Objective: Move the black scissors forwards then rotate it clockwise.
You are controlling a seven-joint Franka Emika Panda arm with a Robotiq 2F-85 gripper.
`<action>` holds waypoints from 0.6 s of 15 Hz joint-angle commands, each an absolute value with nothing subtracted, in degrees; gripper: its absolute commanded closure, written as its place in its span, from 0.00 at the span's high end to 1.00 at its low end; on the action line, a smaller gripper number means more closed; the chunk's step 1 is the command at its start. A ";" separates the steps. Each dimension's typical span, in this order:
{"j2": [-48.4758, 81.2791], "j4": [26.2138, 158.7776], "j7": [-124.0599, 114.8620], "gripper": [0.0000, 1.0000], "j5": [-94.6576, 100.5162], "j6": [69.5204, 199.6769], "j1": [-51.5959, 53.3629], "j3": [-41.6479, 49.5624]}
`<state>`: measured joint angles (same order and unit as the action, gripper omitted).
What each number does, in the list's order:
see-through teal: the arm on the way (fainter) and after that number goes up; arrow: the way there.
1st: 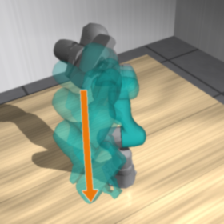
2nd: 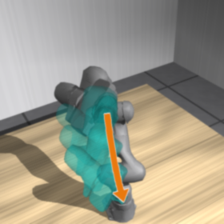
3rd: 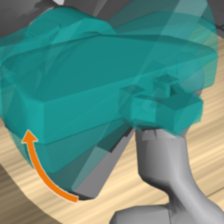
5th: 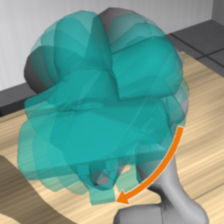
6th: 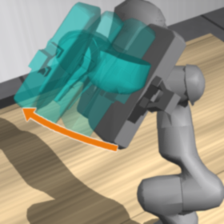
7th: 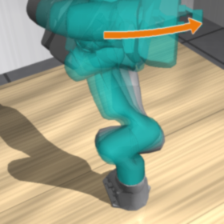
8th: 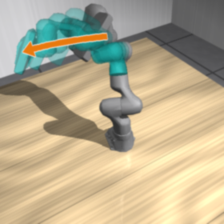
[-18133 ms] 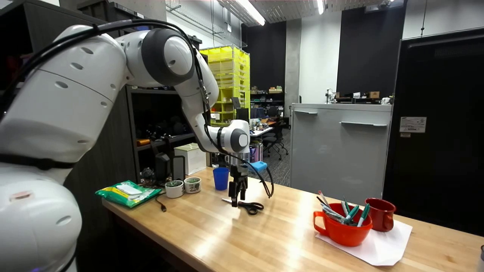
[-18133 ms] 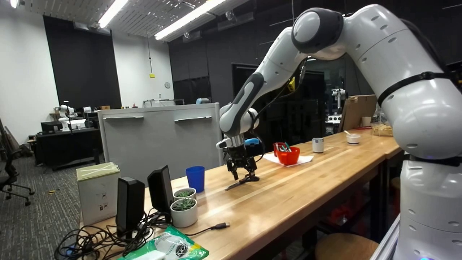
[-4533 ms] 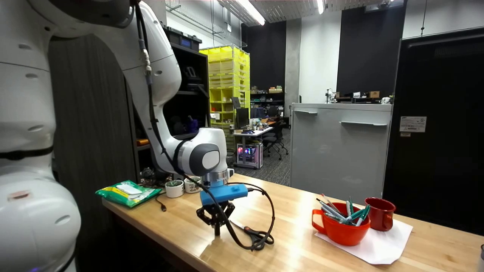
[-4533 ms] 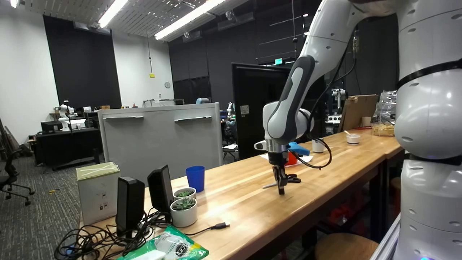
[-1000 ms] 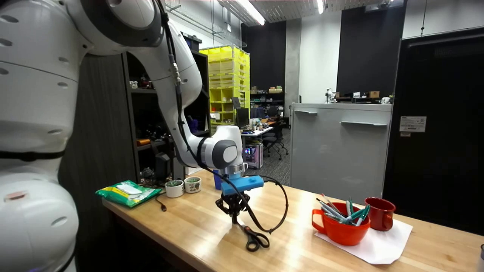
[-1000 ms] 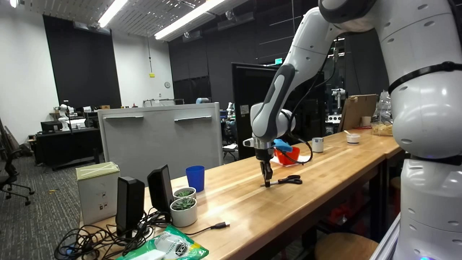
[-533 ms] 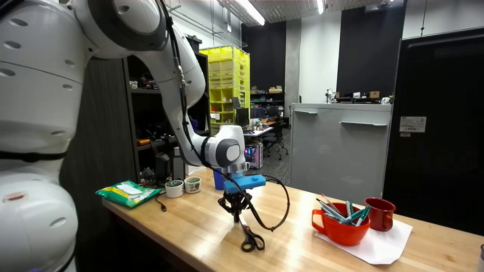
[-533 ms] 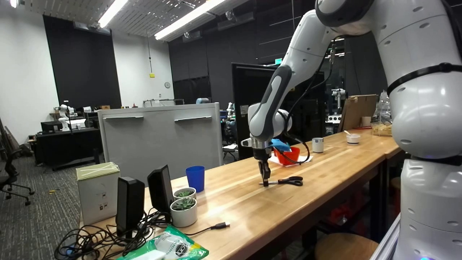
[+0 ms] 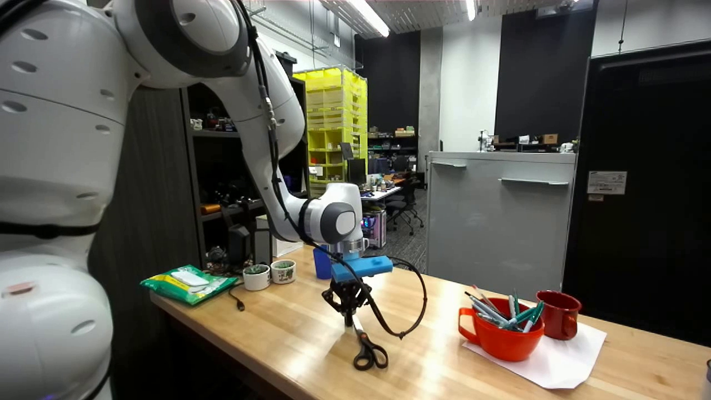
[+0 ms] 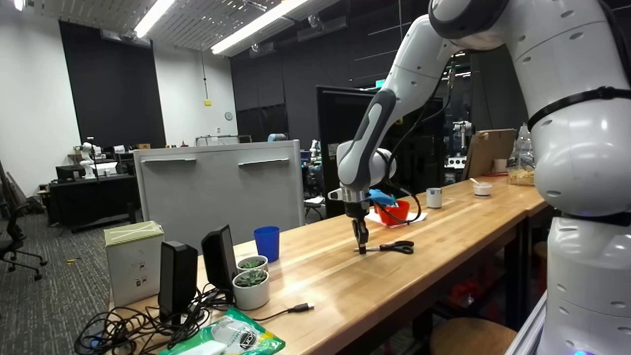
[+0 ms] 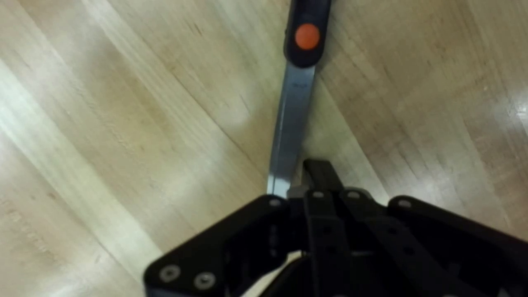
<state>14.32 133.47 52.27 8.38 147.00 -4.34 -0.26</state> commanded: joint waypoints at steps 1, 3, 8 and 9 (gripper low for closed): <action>17.92 130.54 53.94 0.00 7.54 147.76 -5.57 -0.81; 18.20 130.01 54.24 0.00 7.25 147.36 -5.68 -0.79; 19.15 128.73 55.80 0.00 6.23 147.14 -6.48 -0.89; 19.43 128.46 56.15 0.00 5.95 147.20 -6.68 -0.94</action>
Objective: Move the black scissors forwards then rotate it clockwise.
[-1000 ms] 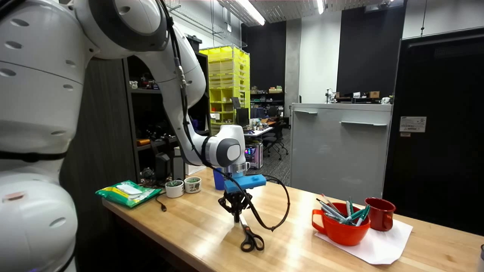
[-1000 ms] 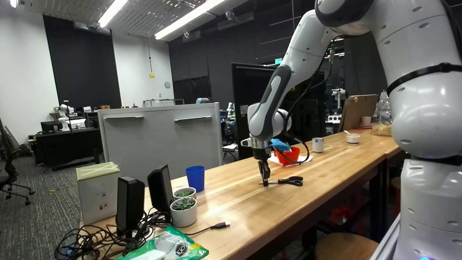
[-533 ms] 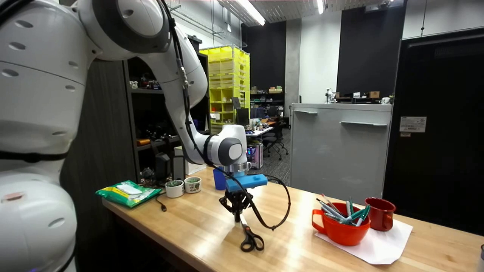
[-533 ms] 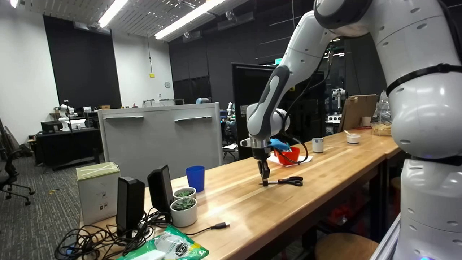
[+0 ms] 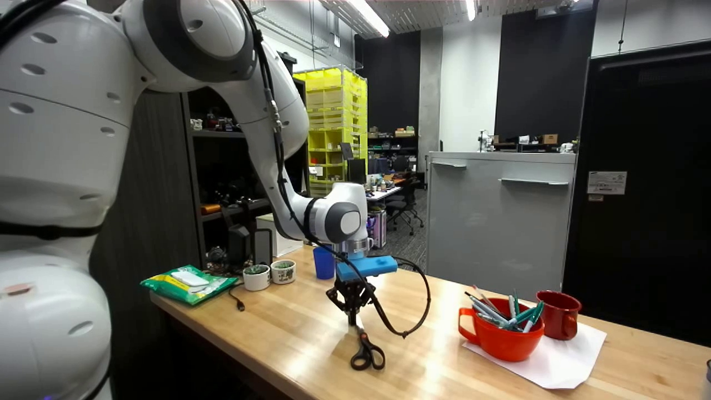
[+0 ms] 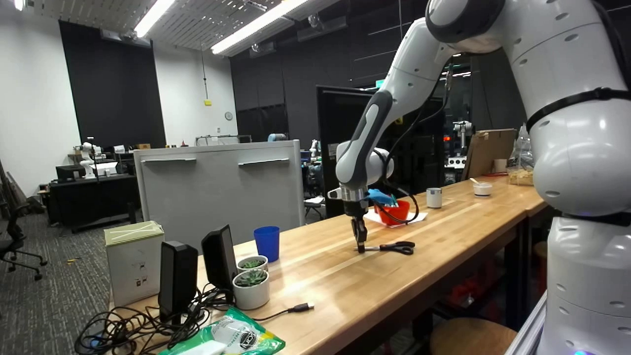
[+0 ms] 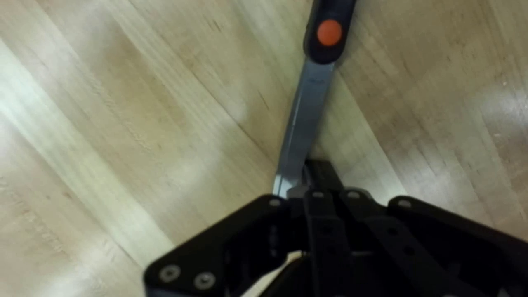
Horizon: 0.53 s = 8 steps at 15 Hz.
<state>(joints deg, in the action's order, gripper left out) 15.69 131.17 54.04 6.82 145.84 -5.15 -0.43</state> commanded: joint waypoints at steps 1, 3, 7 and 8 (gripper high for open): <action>19.49 128.26 56.63 0.00 5.66 147.08 -6.83 -0.98; 19.93 127.68 57.40 0.00 5.12 147.02 -7.18 -1.09; 20.69 126.51 58.77 0.00 4.23 146.73 -7.74 -1.18; 20.96 126.23 58.94 0.00 4.16 146.77 -7.86 -1.20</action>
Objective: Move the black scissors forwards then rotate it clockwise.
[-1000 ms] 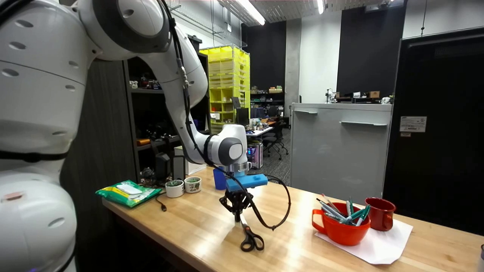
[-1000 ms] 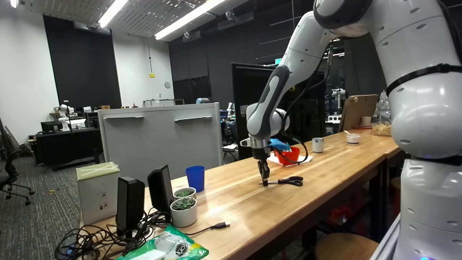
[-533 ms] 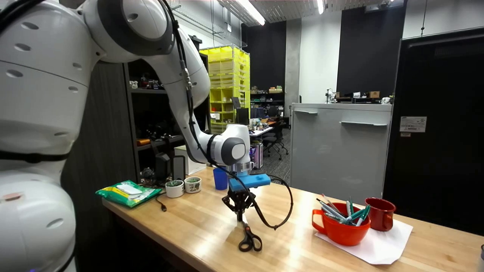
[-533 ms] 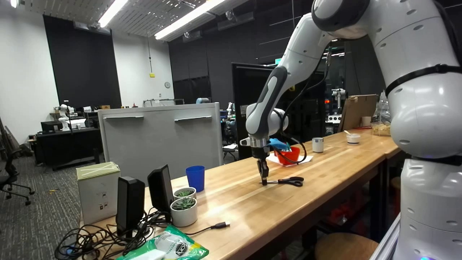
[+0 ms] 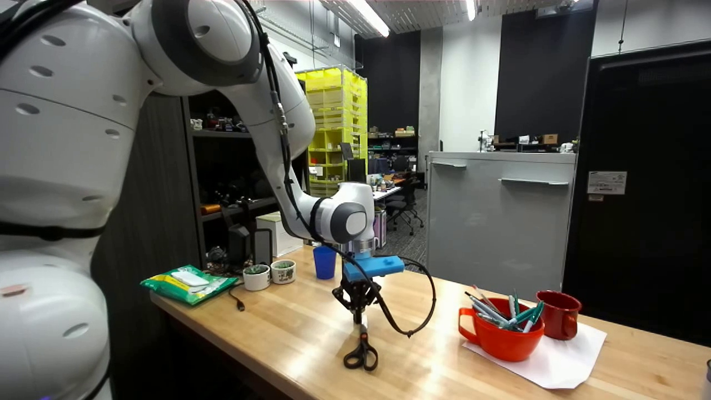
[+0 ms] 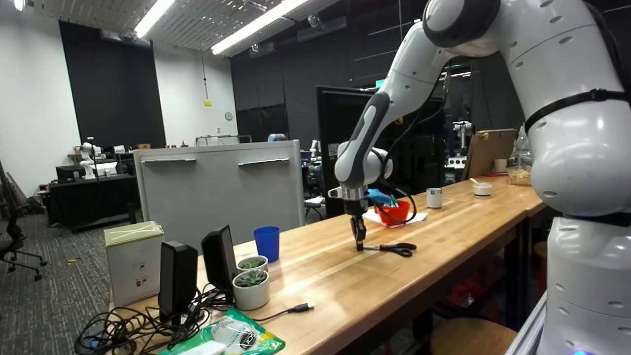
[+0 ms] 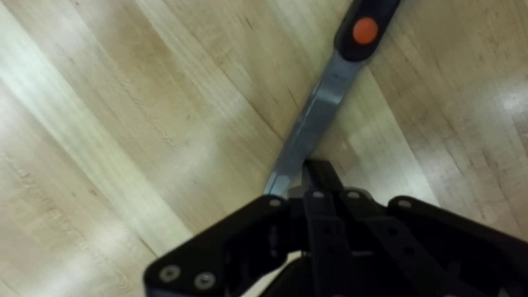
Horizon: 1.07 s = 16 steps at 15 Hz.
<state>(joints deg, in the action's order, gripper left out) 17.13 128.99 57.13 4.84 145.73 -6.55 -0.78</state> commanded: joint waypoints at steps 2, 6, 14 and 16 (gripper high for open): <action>21.27 125.64 59.21 0.00 4.07 146.54 -8.04 -1.27; 21.85 124.53 59.44 0.00 4.16 145.98 -8.31 -1.27; 22.70 123.03 59.55 0.00 4.18 145.33 -8.87 -1.24; 22.90 122.76 59.59 0.00 4.16 145.24 -9.01 -1.24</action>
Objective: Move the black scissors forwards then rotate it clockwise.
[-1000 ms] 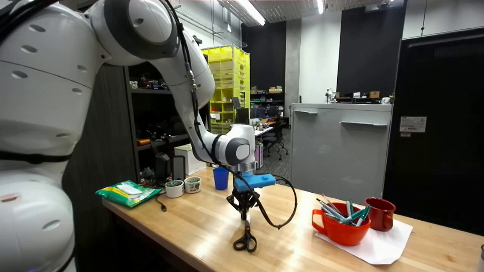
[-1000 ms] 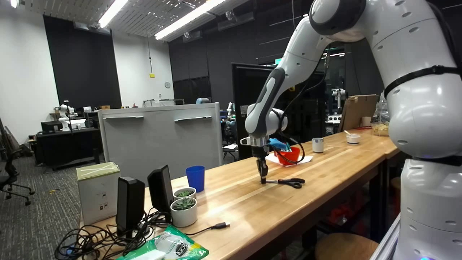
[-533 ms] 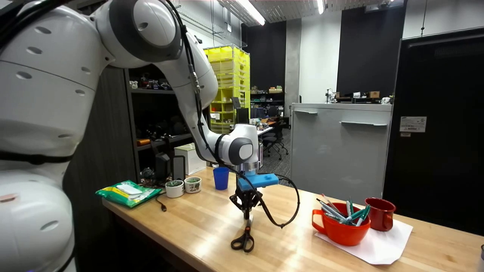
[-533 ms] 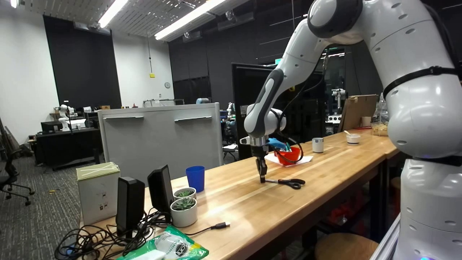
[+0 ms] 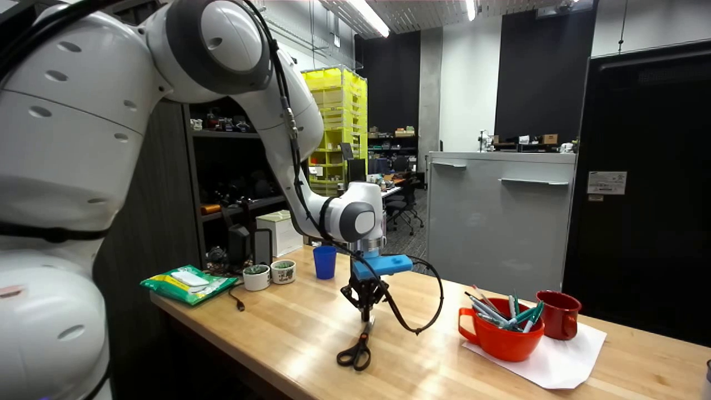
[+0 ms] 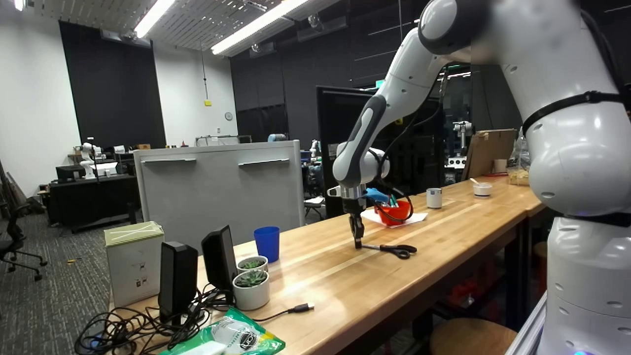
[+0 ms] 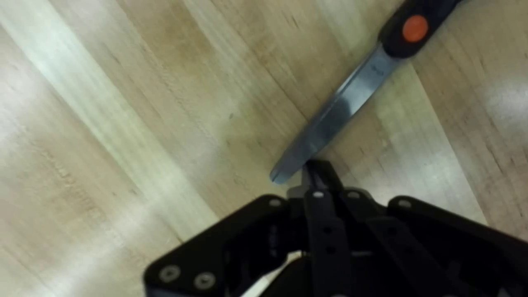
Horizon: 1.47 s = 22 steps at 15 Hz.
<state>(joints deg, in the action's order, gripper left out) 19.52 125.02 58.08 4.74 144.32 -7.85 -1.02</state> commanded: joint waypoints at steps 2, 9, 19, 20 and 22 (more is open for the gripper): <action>23.04 122.49 59.58 0.00 4.18 145.07 -9.06 -1.24; 23.69 121.38 59.57 0.00 4.23 144.45 -9.38 -1.21; 24.25 120.55 59.73 0.00 4.16 143.98 -9.80 -1.23; 24.30 120.51 59.75 0.00 4.14 143.96 -9.83 -1.23; 24.32 120.43 59.79 0.00 4.12 143.91 -9.87 -1.24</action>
